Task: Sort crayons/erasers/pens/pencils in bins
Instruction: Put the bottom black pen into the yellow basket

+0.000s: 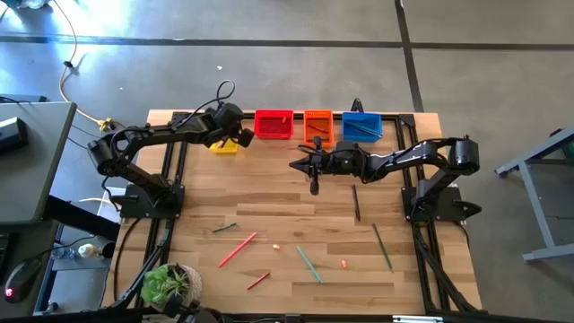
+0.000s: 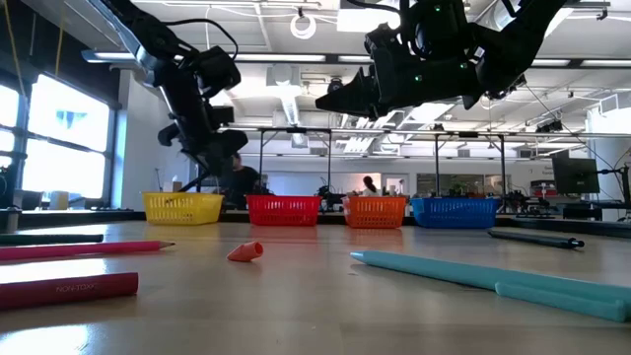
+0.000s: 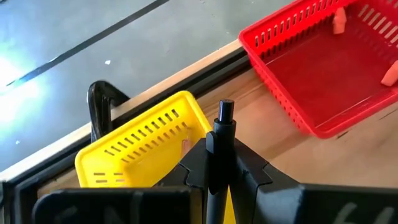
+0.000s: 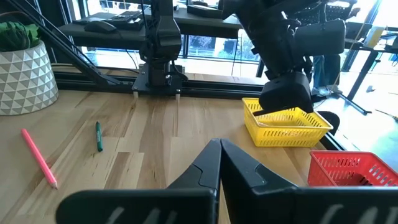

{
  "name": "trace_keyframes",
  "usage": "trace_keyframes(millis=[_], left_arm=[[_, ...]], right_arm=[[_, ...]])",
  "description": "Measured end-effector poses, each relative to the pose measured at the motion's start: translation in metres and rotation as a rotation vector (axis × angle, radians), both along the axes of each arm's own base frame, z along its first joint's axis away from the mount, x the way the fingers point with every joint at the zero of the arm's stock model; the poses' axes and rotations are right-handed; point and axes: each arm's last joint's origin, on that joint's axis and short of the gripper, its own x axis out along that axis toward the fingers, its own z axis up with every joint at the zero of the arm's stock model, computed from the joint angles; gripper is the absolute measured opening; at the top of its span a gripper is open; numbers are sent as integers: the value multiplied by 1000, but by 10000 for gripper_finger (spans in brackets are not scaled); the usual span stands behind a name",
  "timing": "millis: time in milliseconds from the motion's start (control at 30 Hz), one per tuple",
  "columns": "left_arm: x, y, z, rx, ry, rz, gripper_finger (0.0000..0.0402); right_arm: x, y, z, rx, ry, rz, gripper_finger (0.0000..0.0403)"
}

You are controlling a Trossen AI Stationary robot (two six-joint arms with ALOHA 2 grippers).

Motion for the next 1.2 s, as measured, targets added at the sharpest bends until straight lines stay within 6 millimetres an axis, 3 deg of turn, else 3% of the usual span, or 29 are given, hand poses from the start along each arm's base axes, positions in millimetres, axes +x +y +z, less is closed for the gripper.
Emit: trace_keyframes(millis=[267, 667, 1000, 1200], left_arm=[[3, -3, 2, -38, -42, 38, 21], [7, 18, 41, -139, 57, 206, 21], [20, 31, -13, -230, 171, 353, 21], [27, 32, -11, -209, 191, 382, 21]], right_arm=[[0, 0, 0, 0, 0, -1, 0], [0, 0, 0, -2, -1, 0, 0], [0, 0, -2, -22, 17, 13, 0], [0, 1, -3, -38, 30, 18, 0]])
